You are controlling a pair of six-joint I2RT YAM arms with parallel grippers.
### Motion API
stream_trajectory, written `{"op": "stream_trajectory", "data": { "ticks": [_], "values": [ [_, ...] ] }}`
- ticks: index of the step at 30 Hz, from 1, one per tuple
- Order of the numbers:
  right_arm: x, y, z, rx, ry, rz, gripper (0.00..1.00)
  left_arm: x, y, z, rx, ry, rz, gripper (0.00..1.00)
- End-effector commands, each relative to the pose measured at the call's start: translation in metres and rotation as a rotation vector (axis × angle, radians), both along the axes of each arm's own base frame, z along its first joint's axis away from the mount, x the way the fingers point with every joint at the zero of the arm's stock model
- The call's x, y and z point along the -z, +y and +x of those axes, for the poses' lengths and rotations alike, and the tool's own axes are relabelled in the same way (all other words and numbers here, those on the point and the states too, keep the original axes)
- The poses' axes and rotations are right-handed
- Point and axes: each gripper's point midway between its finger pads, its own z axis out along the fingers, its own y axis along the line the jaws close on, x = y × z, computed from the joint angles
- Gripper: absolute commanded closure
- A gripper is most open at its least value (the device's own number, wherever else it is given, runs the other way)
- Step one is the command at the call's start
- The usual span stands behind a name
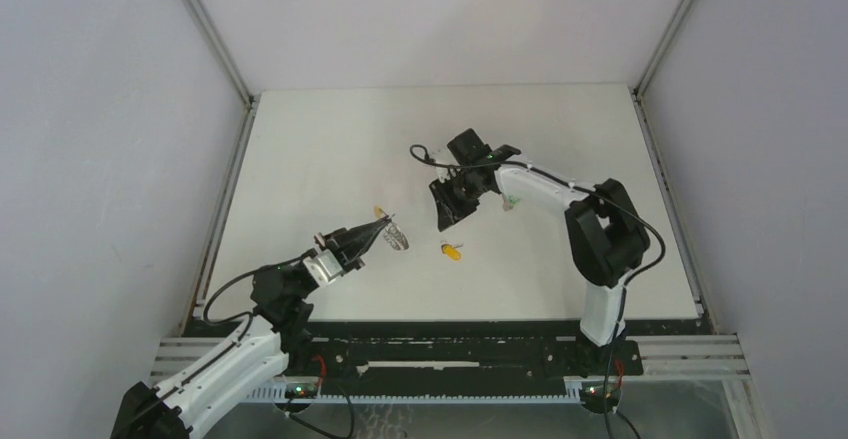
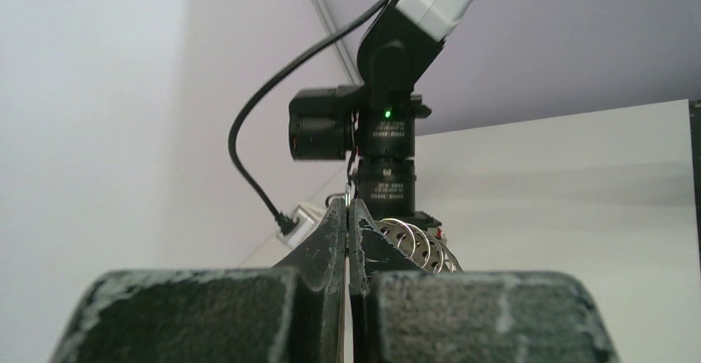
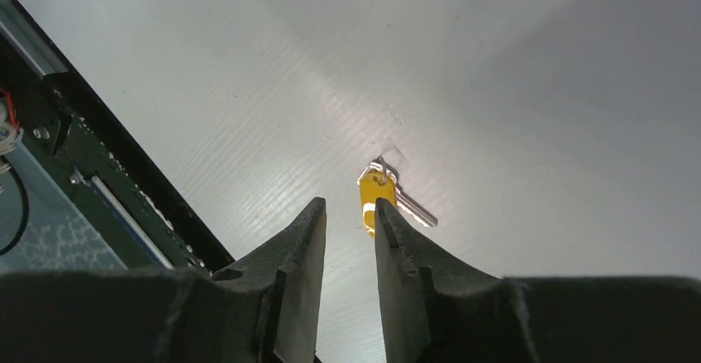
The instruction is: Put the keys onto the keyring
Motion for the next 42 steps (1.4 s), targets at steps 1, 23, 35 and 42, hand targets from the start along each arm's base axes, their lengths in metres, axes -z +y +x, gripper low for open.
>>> {"op": "stream_trajectory", "data": {
  "ticks": [1, 23, 35, 42],
  "values": [
    [0.004, 0.005, -0.011, -0.001, 0.164, 0.005, 0.72, -0.003, 0.003, -0.001, -0.013, -0.036, -0.009, 1.0],
    [0.051, 0.009, 0.003, -0.007, 0.286, -0.021, 0.75, -0.003, 0.002, -0.001, -0.012, -0.036, -0.003, 1.0],
    [0.057, 0.009, -0.005, -0.029, 0.311, -0.016, 0.81, -0.003, 0.001, -0.001, -0.008, -0.036, -0.002, 1.0],
    [0.047, 0.01, -0.007, -0.042, 0.298, 0.008, 0.84, -0.004, 0.001, -0.002, -0.005, -0.038, -0.002, 1.0]
  ]
}}
